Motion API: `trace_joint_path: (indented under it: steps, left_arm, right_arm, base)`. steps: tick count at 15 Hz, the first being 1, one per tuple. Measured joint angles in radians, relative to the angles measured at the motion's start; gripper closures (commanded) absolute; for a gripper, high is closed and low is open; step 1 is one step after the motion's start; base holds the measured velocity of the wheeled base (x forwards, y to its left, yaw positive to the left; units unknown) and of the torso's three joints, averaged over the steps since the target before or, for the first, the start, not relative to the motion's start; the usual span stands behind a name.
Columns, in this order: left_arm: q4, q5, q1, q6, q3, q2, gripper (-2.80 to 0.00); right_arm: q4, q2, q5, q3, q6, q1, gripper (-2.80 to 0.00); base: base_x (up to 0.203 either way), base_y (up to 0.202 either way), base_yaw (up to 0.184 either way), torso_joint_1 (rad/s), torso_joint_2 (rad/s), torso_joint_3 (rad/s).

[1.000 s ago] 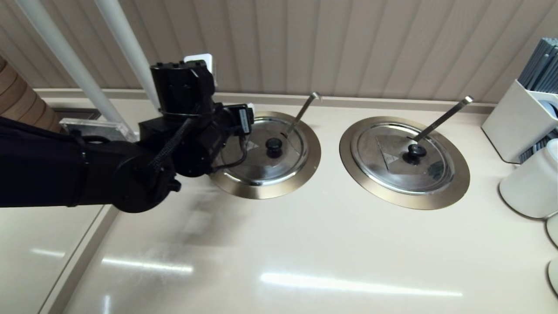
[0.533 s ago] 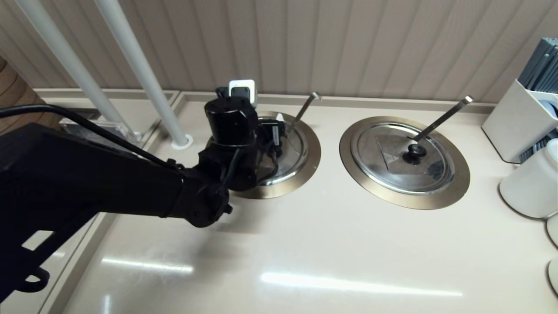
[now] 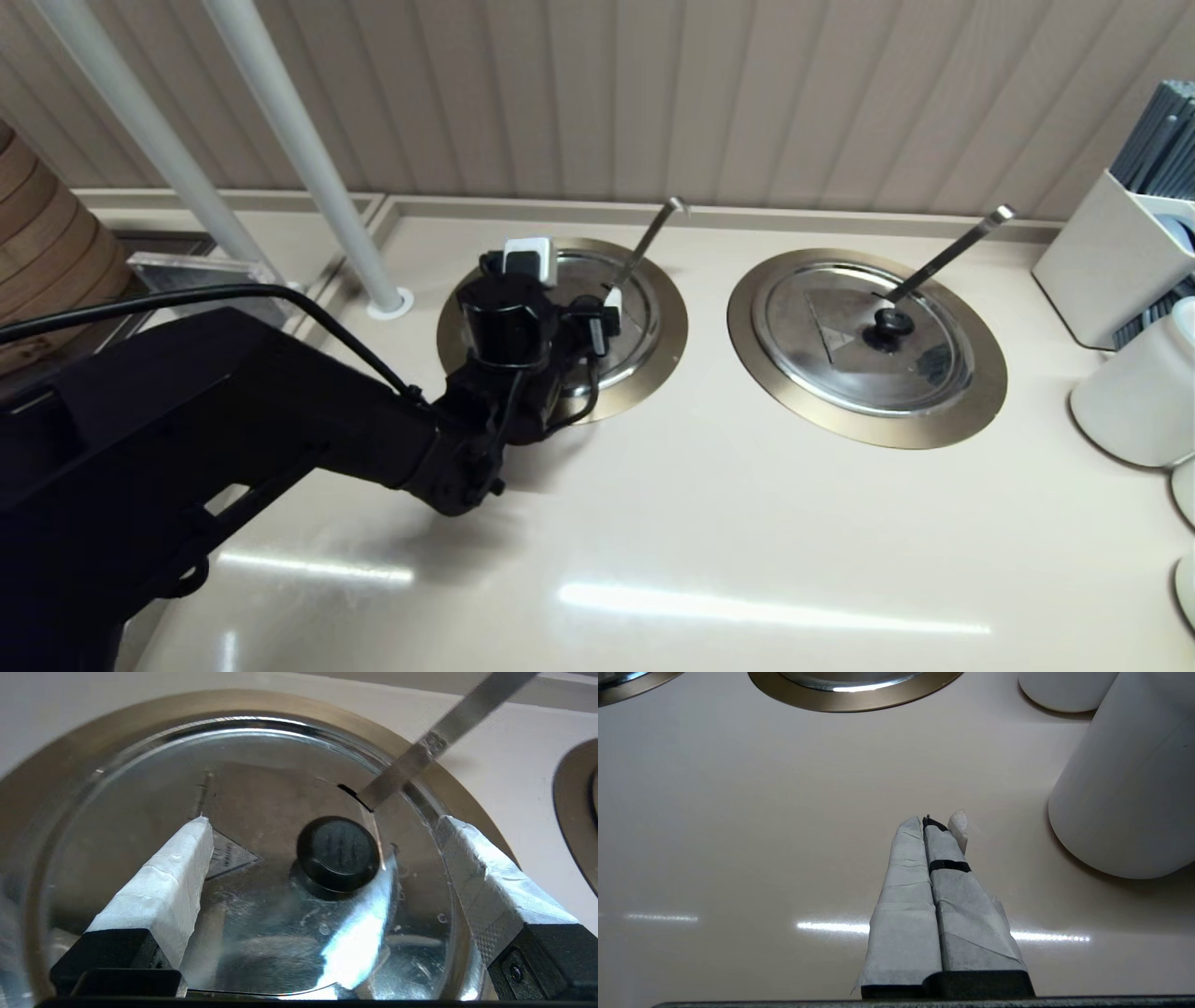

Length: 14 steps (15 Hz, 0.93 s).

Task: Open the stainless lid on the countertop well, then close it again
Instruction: Open the lid

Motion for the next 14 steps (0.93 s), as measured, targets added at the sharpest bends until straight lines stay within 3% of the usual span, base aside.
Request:
trace_joint_path:
  steps: [5,14]
  left_arm:
    - [0.000,-0.020,0.011,-0.005,-0.073,0.064,-2.80]
    - [-0.007,-0.015,0.041,0.025,-0.096,0.135,-2.80]
  right_arm:
    - [0.000,0.000,0.000,0.000,0.000,0.000,0.00]
    - [0.000,0.000,0.000,0.000,0.000,0.000,0.00]
  base:
    - [0.000,0.000,0.000,0.000,0.00,0.000]
    - [0.000,0.000,0.000,0.000,0.00,0.000]
